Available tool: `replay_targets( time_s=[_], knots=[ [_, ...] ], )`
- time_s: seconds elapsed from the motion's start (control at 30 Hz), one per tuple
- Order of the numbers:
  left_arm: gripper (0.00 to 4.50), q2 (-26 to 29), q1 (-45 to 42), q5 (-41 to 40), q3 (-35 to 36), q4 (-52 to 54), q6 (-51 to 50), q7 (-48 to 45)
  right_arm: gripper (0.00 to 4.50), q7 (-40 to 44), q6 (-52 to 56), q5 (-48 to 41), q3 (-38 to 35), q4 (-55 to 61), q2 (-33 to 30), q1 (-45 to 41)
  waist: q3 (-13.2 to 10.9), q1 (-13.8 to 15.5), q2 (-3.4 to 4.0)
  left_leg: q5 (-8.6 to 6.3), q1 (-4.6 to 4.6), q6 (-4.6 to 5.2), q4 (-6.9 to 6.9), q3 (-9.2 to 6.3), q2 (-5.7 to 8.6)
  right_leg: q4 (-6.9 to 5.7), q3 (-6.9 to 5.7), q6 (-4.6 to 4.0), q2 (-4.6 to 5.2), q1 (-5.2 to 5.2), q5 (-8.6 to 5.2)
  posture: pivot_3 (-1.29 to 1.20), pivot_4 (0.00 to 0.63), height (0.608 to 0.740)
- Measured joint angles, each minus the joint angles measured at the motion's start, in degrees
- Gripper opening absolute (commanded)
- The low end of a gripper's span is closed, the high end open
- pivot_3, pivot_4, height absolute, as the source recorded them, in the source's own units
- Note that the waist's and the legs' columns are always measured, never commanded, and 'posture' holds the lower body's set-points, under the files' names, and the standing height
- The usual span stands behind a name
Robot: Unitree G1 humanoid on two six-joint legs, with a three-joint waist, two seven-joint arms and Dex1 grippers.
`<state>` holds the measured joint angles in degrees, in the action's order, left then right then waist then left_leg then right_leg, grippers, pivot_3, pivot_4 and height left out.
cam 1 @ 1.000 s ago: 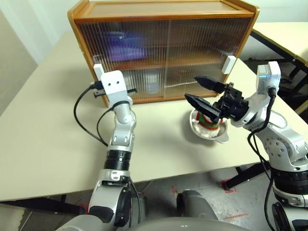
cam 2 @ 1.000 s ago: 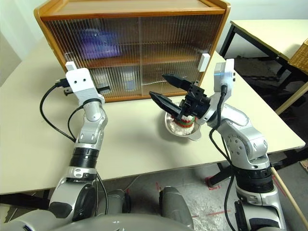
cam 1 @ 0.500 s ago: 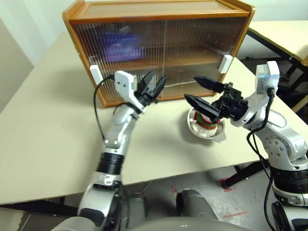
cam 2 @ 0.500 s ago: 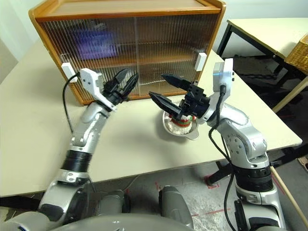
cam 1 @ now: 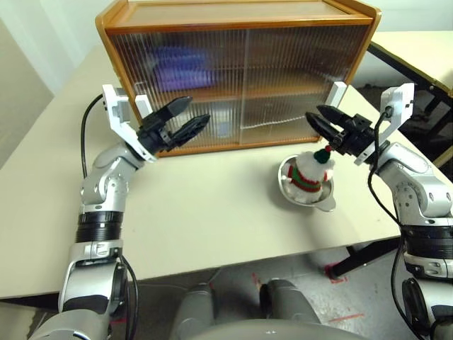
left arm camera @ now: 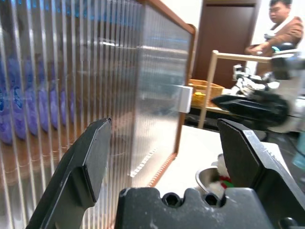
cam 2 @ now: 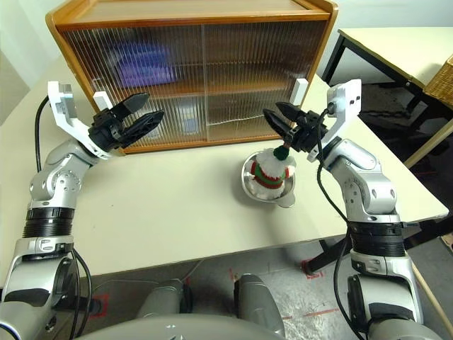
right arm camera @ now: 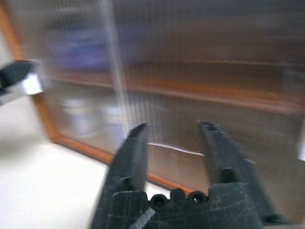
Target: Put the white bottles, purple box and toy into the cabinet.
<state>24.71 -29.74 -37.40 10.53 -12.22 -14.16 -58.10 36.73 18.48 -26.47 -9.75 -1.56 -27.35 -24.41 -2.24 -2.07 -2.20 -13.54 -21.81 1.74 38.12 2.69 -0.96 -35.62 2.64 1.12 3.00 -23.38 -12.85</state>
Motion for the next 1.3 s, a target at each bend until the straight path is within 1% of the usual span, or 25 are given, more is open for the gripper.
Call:
replay_targets(
  time_s=[0.1,0.13,0.2,0.33,0.6,0.77,1.03,1.3],
  knots=[
    [4.50,-0.06,1.15,-0.81,0.44,0.21,-0.39,-0.99,0.20,-1.14,-0.25,1.41,-0.65,-3.37,-1.16,-1.32,-0.01,0.01,0.01,0.00,0.01,0.00,0.00,-0.01,-0.08,-0.01,0.03,0.01,0.01,0.00,0.00,0.02,0.000,0.740],
    [4.50,-0.20,1.24,-0.82,0.45,0.24,-0.44,-1.05,0.02,-1.48,-0.43,1.72,-1.07,-4.12,-1.39,-1.71,-0.01,0.02,0.01,0.00,0.01,0.00,0.00,-0.01,-0.08,-0.01,0.03,0.01,0.00,0.00,0.01,0.02,0.000,0.740],
    [4.50,-0.38,1.24,-0.31,0.38,0.43,0.12,-0.76,0.02,-1.92,-0.88,2.50,-1.78,-5.67,-2.09,-2.57,-0.01,0.02,0.01,0.00,0.04,0.01,0.01,0.00,-0.07,-0.02,0.05,0.03,0.01,0.01,0.02,0.02,0.000,0.740],
    [4.50,-0.21,1.42,3.56,-0.60,0.38,3.19,-0.08,0.02,-4.06,-1.97,5.60,-2.29,-11.90,-4.20,-6.21,-0.01,-0.01,0.01,0.00,0.20,0.00,-0.01,0.16,0.00,-0.05,0.21,0.03,0.00,0.05,0.04,0.03,0.000,0.740],
    [4.50,-0.31,1.71,3.80,-0.77,0.43,3.54,-0.88,0.02,-6.17,-4.71,10.28,-2.14,-22.90,-4.97,-12.01,-0.01,-0.12,0.01,0.01,0.34,0.02,-0.10,0.38,-0.02,-0.12,0.49,0.04,-0.03,0.03,0.04,0.04,0.000,0.740],
    [4.50,-0.77,2.13,3.92,-0.43,0.53,4.09,0.03,0.02,-9.07,-6.07,12.78,-2.15,-29.79,-4.93,-17.45,-0.01,-0.07,0.02,0.01,0.36,0.02,-0.11,0.43,-0.17,-0.11,0.57,0.08,-0.02,0.03,0.06,0.04,0.000,0.740],
    [4.50,-1.33,2.79,4.24,-0.39,0.75,5.22,1.06,0.02,-11.47,-6.29,15.09,-2.04,-35.08,-3.70,-21.52,-0.01,-0.10,0.02,0.01,0.36,0.02,-0.13,0.48,-0.23,-0.11,0.61,0.08,-0.03,0.02,0.06,0.05,0.000,0.740],
    [4.50,-1.99,3.64,4.25,-0.38,1.54,5.72,2.12,0.02,-13.56,-6.30,16.55,-0.35,-37.00,-0.33,-22.23,-0.01,-0.03,0.02,0.01,0.36,0.02,-0.13,0.51,-0.26,-0.14,0.62,0.08,-0.04,0.01,0.06,0.06,0.000,0.740]
  ],
)
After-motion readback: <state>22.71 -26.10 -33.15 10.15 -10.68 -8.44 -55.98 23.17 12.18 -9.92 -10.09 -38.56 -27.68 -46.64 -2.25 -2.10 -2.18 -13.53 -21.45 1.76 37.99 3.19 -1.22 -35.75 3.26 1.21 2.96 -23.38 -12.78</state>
